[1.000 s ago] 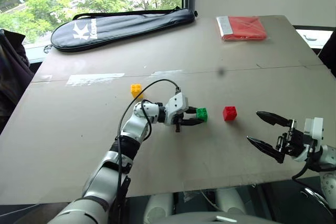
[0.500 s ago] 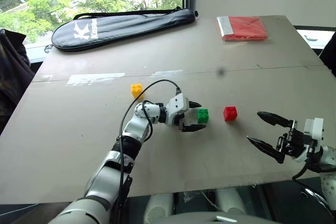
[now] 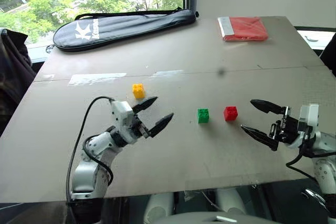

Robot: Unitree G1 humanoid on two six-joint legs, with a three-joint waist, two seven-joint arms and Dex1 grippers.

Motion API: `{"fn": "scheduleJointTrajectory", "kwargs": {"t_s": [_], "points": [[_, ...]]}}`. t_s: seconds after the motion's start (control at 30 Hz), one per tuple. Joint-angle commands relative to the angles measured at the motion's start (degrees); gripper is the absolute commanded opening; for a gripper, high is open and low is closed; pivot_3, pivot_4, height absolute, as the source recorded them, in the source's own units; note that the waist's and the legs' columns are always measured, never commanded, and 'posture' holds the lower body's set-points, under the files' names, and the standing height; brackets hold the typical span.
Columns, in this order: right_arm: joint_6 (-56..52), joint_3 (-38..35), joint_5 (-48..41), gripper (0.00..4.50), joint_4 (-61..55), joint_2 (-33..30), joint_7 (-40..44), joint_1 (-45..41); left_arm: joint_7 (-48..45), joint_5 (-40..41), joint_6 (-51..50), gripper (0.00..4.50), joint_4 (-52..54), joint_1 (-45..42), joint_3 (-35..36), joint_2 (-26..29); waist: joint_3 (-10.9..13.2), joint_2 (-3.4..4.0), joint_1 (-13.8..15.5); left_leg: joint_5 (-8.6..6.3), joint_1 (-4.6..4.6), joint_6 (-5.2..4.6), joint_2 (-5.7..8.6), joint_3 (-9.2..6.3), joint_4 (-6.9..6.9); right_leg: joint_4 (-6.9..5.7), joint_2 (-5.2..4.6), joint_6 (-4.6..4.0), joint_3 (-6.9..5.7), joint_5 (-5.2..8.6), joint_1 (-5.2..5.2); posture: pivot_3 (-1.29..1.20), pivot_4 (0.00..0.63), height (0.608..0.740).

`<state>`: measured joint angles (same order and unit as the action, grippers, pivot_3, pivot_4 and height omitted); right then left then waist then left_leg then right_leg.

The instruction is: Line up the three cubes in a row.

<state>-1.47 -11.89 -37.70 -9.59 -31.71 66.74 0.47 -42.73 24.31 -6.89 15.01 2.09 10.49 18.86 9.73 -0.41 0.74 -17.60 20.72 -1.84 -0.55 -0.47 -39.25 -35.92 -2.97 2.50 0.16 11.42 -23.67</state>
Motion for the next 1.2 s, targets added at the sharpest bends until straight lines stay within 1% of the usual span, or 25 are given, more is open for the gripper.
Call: {"fn": "scheduleJointTrajectory", "kwargs": {"t_s": [0.03,0.13,0.27,0.57,0.8,0.93,1.03,1.17,1.2], "points": [[-0.7,-0.6,-1.6,4.5,0.1,0.4,-0.2,-1.6,13.5,-7.3,1.3,4.47,-2.0,-1.1,3.9,-1.4,0.0,-0.01,0.1,0.0,0.02,0.0,0.01,-0.03,-0.04,0.0,0.04,0.03,0.0,-0.01,0.0,0.0,0.15,0.74],[-1.3,-0.4,-1.6,4.5,0.4,0.6,-0.4,-2.8,21.9,-14.7,2.6,4.47,-6.0,-3.4,3.8,-1.6,0.0,-0.01,0.1,0.01,0.02,0.01,0.15,-0.05,-0.03,-0.01,0.09,0.03,-0.01,-0.04,0.01,0.0,0.15,0.74],[-1.6,-0.5,-1.3,4.5,0.8,0.5,-0.6,-3.9,26.3,-17.9,2.8,4.47,-11.0,-7.1,2.9,-1.5,0.0,-0.02,0.0,0.0,0.05,0.01,0.18,-0.02,-0.01,0.0,0.09,0.22,0.0,-0.18,0.0,0.0,0.15,0.74],[-1.7,-0.8,-0.8,4.5,-1.9,1.1,-3.0,-2.6,26.9,-20.5,4.1,4.47,-22.3,-12.5,-1.7,-2.3,0.0,-0.02,0.0,0.0,0.06,0.01,0.17,-0.03,0.03,0.02,0.06,0.22,-0.01,-0.17,-0.02,0.0,0.15,0.74],[-1.2,-0.6,-0.5,4.5,-2.8,1.3,-3.8,-1.3,28.0,-21.9,5.3,4.47,-27.5,-16.8,-3.8,-3.5,0.0,0.03,0.2,0.01,0.02,0.02,0.2,-0.04,-0.02,-0.02,0.05,0.24,-0.02,-0.19,0.03,0.0,0.15,0.74],[-0.7,-0.5,-0.3,4.5,-2.7,1.6,-3.7,-0.7,28.7,-22.2,4.6,4.47,-28.5,-18.5,-4.7,-4.9,-0.1,0.05,0.2,0.01,0.01,0.01,0.22,-0.03,-0.02,-0.02,0.05,0.26,-0.01,-0.2,0.06,0.0,0.15,0.74],[-0.7,-0.6,-0.3,4.5,-2.7,1.6,-3.6,-0.6,29.6,-22.4,3.9,3.74,-28.5,-19.2,-4.8,-5.3,-0.1,0.05,0.2,0.01,0.02,0.02,0.22,-0.04,-0.01,-0.02,0.04,0.26,-0.01,-0.2,0.05,0.0,0.15,0.74],[-0.8,-0.5,-0.3,4.5,-2.7,1.6,-3.5,-0.6,29.8,-22.3,3.8,1.82,-28.5,-19.3,-4.8,-5.2,-0.1,0.04,0.2,0.01,0.01,0.01,0.21,-0.04,-0.01,-0.02,0.04,0.26,-0.01,-0.2,0.05,0.0,0.15,0.74],[-0.8,-0.5,-0.3,4.5,-2.6,1.5,-3.5,-0.7,29.6,-22.0,3.9,1.28,-28.3,-19.2,-4.7,-5.2,-0.1,0.05,0.2,0.01,0.01,0.02,0.21,-0.05,-0.01,-0.02,0.04,0.26,-0.01,-0.2,0.05,0.0,0.15,0.74]]}}
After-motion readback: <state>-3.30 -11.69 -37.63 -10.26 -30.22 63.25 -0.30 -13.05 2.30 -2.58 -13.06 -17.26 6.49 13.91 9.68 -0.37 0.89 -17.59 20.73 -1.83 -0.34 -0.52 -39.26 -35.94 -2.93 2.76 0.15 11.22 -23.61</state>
